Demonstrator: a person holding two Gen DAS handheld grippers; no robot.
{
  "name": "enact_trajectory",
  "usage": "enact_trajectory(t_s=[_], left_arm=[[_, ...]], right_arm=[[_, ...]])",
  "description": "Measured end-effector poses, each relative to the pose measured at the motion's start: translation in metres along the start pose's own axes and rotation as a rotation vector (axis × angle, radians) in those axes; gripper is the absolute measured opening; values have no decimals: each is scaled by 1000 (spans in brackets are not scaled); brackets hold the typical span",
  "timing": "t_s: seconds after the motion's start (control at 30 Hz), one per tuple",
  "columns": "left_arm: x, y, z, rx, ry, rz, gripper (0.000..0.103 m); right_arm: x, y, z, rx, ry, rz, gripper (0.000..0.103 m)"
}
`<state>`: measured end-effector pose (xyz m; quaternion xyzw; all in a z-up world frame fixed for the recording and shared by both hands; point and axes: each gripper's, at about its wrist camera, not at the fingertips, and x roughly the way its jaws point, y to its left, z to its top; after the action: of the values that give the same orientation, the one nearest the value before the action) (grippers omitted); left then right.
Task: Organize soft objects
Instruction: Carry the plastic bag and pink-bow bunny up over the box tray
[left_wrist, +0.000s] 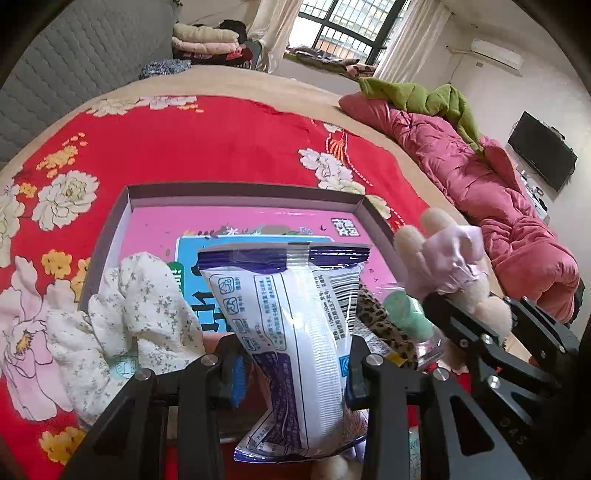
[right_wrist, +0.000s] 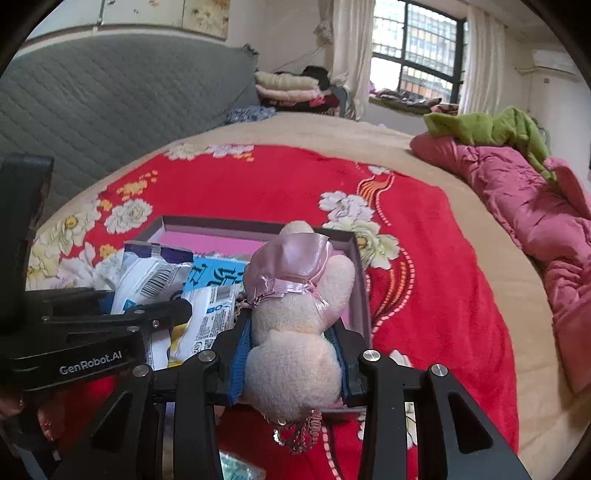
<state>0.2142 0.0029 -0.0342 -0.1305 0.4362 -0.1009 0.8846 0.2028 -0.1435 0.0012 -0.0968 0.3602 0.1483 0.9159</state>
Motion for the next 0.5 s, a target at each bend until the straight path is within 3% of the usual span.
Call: enact_trajectory(t_s=[0.23,0.37,0.5], left_arm=[[7,2,1,-7,8,-13,39],[10,1,1,-5,7,-15,39],[11,0,2,-3,7,-14,39]], right_arm=[[28,5,-8,-23,68,4,40],[28,5,-12,-12,62,9,42],[20,3,-12,-11,34,-3,61]])
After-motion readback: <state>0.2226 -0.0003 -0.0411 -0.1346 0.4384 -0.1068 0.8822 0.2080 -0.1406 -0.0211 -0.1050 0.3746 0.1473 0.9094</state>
